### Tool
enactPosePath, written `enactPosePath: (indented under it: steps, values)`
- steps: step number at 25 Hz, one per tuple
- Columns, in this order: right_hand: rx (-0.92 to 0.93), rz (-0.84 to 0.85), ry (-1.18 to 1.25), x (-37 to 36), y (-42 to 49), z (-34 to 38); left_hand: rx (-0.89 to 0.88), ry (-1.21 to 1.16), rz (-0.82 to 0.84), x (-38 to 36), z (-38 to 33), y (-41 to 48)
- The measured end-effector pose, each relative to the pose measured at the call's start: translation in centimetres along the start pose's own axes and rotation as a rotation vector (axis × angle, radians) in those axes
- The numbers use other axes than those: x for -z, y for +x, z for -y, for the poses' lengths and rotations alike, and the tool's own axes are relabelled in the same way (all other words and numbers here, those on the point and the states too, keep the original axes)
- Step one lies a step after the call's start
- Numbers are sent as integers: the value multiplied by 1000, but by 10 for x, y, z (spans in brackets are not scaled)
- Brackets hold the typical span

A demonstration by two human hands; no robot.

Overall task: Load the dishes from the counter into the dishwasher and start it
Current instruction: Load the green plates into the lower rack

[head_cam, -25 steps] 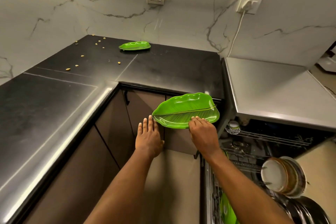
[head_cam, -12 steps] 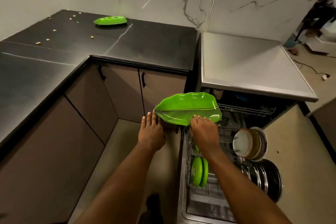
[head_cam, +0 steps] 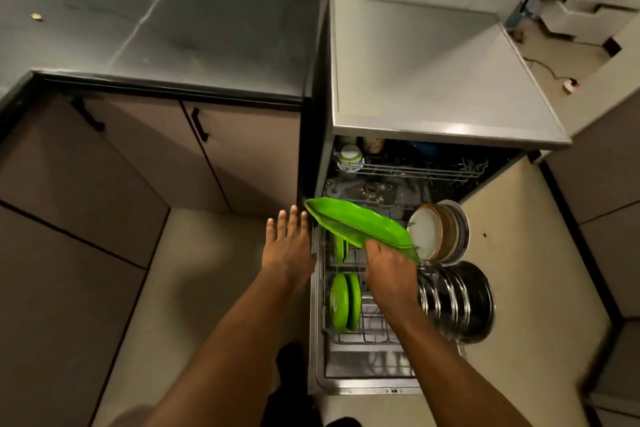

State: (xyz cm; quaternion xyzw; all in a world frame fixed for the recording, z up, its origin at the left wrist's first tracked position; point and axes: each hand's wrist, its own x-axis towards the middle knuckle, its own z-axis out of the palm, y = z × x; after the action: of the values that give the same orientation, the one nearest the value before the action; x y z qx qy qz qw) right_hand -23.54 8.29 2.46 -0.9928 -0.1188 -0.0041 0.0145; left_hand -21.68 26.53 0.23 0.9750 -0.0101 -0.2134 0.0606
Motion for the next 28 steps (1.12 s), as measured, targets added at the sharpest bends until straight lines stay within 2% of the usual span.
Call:
enactPosePath:
  steps: [4,9,16,23,28]
  values:
    - [-204,98,22,-20,8,-17,-62,30,50,-18,-10,31]
    - [-383,180,82,-83,42,-51,-76,49,160,-62,-25,94]
    - [-599,113,286,-199,83,-96,-67,76,244,-140,-45,175]
    - [-626,165,642,-321,133,-135,-17,110,341,-218,-49,245]
    - [-540,219,684,-373,171,-144,8,113,389,-251,-40,288]
